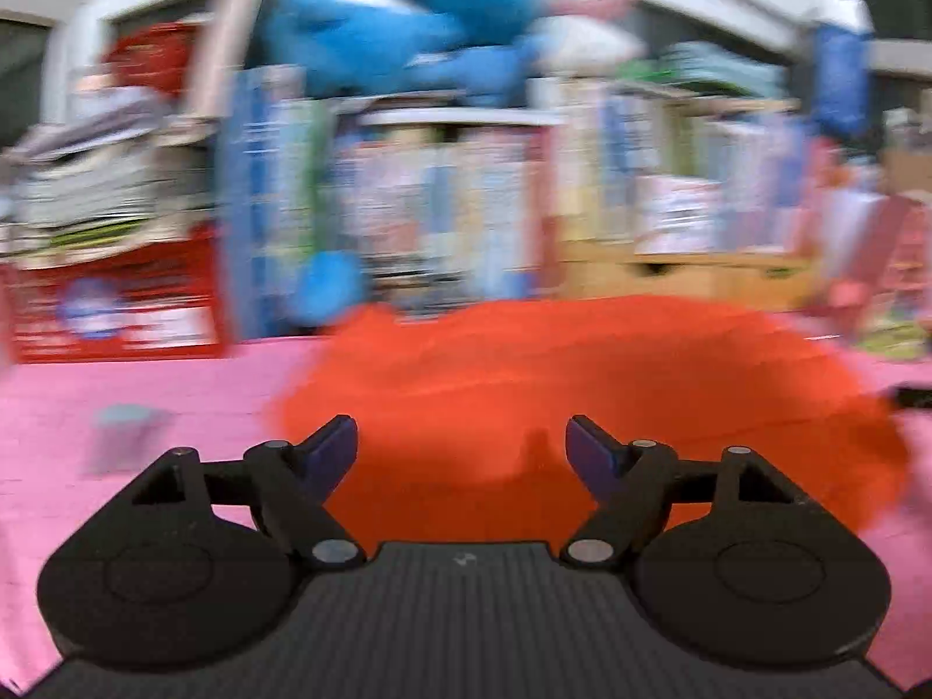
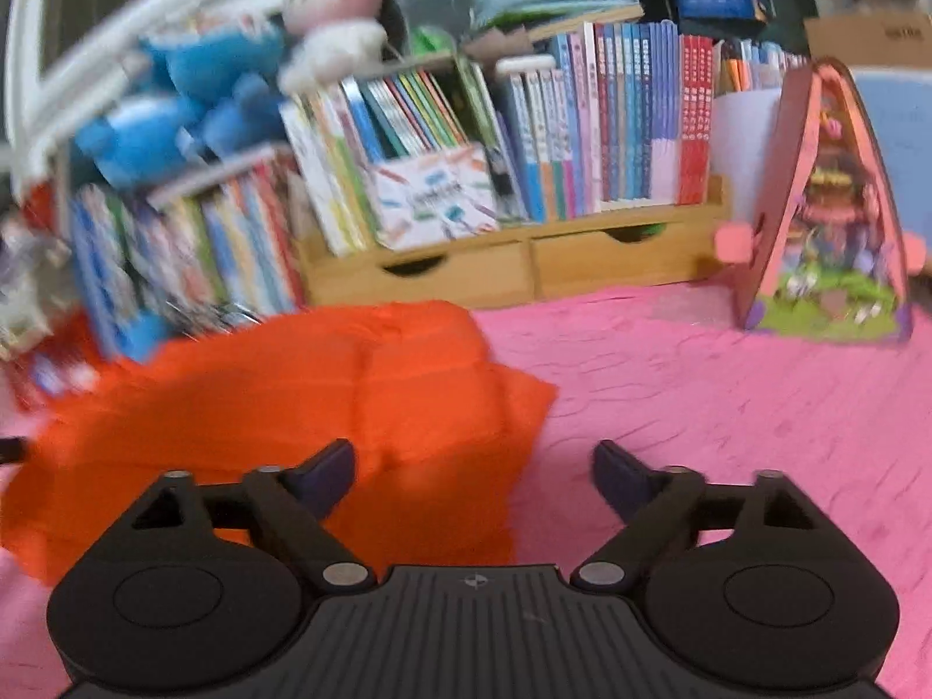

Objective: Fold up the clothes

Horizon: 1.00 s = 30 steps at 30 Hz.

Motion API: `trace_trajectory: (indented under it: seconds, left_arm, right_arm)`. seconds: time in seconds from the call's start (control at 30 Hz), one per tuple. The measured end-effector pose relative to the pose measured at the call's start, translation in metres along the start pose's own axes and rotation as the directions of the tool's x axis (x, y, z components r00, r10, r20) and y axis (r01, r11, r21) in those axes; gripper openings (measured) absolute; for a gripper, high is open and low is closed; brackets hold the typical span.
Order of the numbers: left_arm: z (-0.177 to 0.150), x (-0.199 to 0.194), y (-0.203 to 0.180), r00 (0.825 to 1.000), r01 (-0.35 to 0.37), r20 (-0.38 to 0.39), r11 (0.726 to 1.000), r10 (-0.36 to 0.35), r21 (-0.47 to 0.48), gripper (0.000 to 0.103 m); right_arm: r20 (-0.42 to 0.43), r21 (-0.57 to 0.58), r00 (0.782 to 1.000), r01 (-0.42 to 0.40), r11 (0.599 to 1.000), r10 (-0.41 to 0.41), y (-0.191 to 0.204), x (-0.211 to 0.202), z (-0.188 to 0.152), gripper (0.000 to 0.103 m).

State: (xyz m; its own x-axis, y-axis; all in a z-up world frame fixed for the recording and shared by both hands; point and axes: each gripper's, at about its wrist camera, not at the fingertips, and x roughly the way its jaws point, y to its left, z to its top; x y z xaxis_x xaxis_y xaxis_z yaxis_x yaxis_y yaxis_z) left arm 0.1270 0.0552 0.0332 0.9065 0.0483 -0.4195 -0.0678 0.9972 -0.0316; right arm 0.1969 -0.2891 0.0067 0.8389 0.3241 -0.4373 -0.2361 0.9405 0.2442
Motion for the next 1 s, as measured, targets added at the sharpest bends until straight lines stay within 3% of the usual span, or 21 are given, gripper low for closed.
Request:
trace_trajectory:
  seconds: [0.07, 0.17, 0.37, 0.47, 0.63, 0.7, 1.0]
  left_arm:
    - [0.005, 0.007, -0.03, 0.997, 0.077, -0.013, 0.997, -0.077, -0.002, 0.079]
    - [-0.002, 0.021, -0.07, 0.997, 0.078, -0.019, 0.996, -0.077, 0.032, 0.08]
    - [-0.014, 0.058, -0.096, 0.999, -0.025, -0.043, 0.997, 0.028, 0.067, 0.084]
    - [-0.018, 0.057, -0.099, 0.998, -0.061, -0.024, 0.994, 0.064, 0.096, 0.086]
    - [-0.015, 0.05, -0.09, 0.999, -0.041, 0.007, 0.999, 0.041, -0.033, 0.085]
    - [-0.015, 0.056, -0.093, 0.999, -0.034, 0.006, 0.999, 0.034, -0.031, 0.085]
    - [-0.026, 0.085, -0.089, 0.992, -0.025, -0.121, 0.998, 0.017, -0.063, 0.087]
  right_arm:
    - [0.001, 0.053, 0.999, -0.036, 0.998, 0.036, -0.003, -0.006, -0.007, 0.093]
    - [-0.02, 0.141, 0.997, -0.069, 0.988, 0.072, -0.008, -0.01, -0.018, 0.093]
    - [-0.053, 0.302, 0.982, -0.157, 0.94, 0.181, -0.021, -0.012, -0.035, 0.097]
    - [-0.064, 0.358, 0.97, -0.195, 0.913, 0.233, -0.024, -0.009, -0.041, 0.099]
    - [-0.044, 0.407, 0.968, -0.209, 0.889, 0.247, -0.02, -0.002, -0.042, 0.103]
    - [-0.039, 0.423, 0.971, -0.198, 0.884, 0.236, -0.016, 0.002, -0.041, 0.103]
    - [-0.008, 0.524, 0.972, -0.197, 0.829, 0.236, -0.011, 0.019, -0.037, 0.103]
